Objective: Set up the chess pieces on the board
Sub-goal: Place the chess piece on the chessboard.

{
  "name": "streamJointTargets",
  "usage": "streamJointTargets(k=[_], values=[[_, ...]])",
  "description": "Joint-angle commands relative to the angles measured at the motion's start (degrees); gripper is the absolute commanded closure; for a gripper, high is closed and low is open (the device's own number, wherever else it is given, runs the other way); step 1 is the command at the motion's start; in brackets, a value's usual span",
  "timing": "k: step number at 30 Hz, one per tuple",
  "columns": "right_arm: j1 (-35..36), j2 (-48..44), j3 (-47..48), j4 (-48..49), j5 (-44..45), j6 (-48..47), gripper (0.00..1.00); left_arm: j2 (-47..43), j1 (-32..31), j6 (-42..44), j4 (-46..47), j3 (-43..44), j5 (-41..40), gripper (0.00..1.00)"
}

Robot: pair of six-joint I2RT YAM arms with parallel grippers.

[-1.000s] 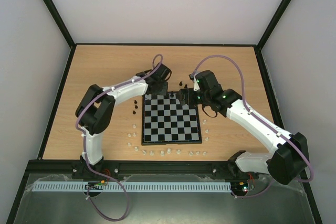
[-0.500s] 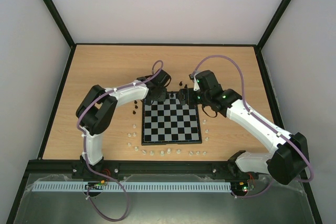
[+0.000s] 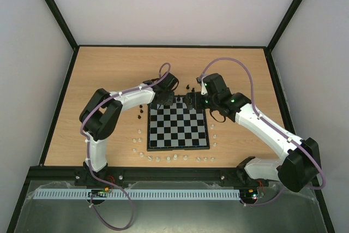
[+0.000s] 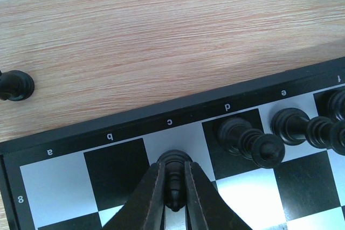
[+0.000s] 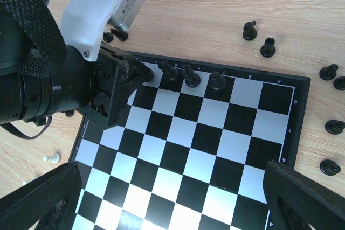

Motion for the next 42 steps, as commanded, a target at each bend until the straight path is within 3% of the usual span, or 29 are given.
streamJointTargets(k=[1,42], values=[[0.31,-0.71,-0.83,0.06,0.01,-0.07,0.07,1.19,-0.42,-0.21,-0.55,1.85,-0.08,0.96],[0.3,0.12,-1.05,0.45,-0.78,-0.05,0.07,1.5,-0.79,-0.09,-1.02,2.58,-1.54,0.8]])
